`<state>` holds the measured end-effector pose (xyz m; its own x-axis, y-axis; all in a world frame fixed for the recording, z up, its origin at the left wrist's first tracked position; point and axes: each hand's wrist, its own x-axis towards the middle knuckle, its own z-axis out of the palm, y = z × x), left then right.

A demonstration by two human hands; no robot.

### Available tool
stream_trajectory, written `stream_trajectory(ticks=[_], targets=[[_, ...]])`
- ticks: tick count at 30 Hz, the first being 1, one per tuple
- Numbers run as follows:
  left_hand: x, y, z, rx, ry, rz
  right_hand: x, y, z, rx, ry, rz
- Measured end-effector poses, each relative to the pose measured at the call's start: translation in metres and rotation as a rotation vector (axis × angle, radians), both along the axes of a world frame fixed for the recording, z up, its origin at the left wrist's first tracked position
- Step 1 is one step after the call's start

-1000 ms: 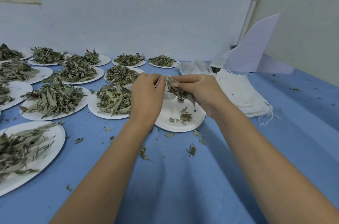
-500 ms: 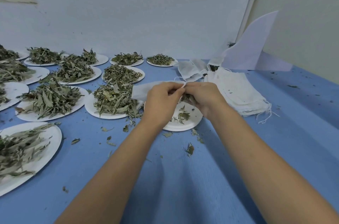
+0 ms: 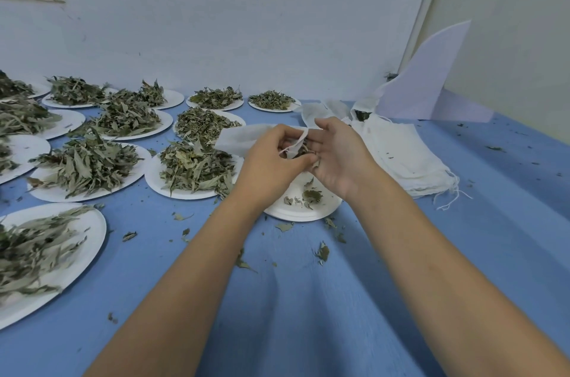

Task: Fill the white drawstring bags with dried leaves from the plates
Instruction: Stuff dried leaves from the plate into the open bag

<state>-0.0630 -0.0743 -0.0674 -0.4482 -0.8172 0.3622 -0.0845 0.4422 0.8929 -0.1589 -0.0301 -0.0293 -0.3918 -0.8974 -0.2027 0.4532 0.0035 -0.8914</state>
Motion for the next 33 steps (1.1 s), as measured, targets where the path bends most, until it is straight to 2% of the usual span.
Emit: stream_trajectory(ticks=[9,15,19,23,28,33], targets=[[-0.004,0.003,-0.004,0.06,0.045,0.023,0.009,-0.001,-0.001,0.027,0.01,-0.031],[-0.002,0.0,0.002,0.265,0.068,-0.11,0.005,0.0,0.0,0.053,-0.043,-0.088],[-0.002,0.0,-0.001,0.165,-0.01,-0.133,0.004,-0.001,-0.001,0.036,-0.088,-0.053],[0.0,-0.004,-0.003,0.104,0.025,-0.055,0.005,-0.003,-0.001,-0.007,-0.103,-0.059],[0.001,-0.004,-0.002,0.045,0.13,0.123,0.016,-0.002,0.002,-0.028,0.058,-0.047],[0.003,-0.003,0.0,0.022,0.188,0.283,0.02,-0.002,-0.001,0.005,0.441,-0.046]])
